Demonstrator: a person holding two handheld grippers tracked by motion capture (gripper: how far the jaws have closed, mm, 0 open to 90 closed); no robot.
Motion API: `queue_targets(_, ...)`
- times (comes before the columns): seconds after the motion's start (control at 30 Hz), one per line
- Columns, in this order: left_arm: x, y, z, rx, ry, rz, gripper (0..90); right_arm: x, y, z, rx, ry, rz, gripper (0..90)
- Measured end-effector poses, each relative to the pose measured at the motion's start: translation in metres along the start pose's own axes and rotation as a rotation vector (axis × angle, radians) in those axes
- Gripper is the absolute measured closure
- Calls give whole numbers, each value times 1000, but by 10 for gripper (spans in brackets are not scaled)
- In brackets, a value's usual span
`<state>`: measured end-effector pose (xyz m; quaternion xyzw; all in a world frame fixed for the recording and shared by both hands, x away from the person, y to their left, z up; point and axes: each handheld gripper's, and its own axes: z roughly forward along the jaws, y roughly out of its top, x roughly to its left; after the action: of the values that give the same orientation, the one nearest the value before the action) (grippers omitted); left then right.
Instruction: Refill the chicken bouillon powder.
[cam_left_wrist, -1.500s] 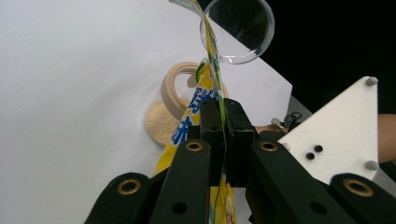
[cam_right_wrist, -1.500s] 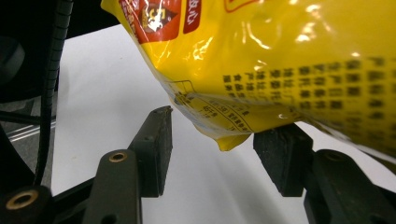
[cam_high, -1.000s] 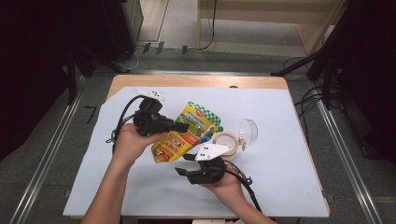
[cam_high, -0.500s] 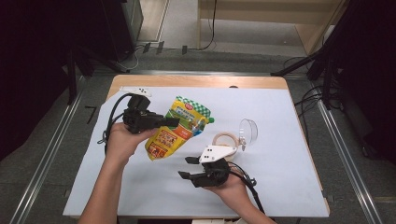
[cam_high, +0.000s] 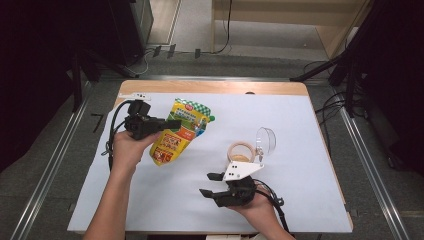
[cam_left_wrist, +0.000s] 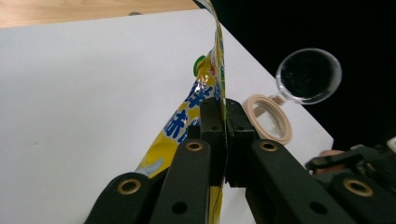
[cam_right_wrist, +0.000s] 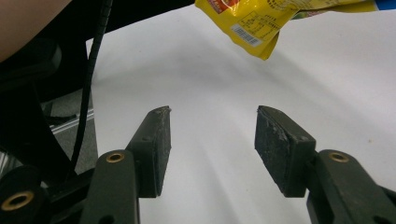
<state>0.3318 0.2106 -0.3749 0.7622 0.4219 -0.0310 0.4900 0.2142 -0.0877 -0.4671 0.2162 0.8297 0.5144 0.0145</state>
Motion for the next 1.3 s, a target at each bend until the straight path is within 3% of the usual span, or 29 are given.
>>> queue_targets(0.3, 16, -9, 13, -24, 66, -13, 887, -1, -5, -1, 6, -10, -1, 463)
queue_targets(0.37, 20, -10, 13, -50, 44, -23, 886, -2, -6, -2, 7, -10, 7, 462)
queue_targets(0.47, 21, -11, 11, -51, 35, -29, 881, -4, -7, -2, 8, -15, 11, 461)
queue_targets(0.7, 21, -11, 2, -54, 45, -31, 871, -8, -7, -2, 8, -24, 16, 458)
queue_targets(1.3, 15, -18, -5, 13, 62, 9, 888, -11, -3, 2, 8, -15, 6, 458)
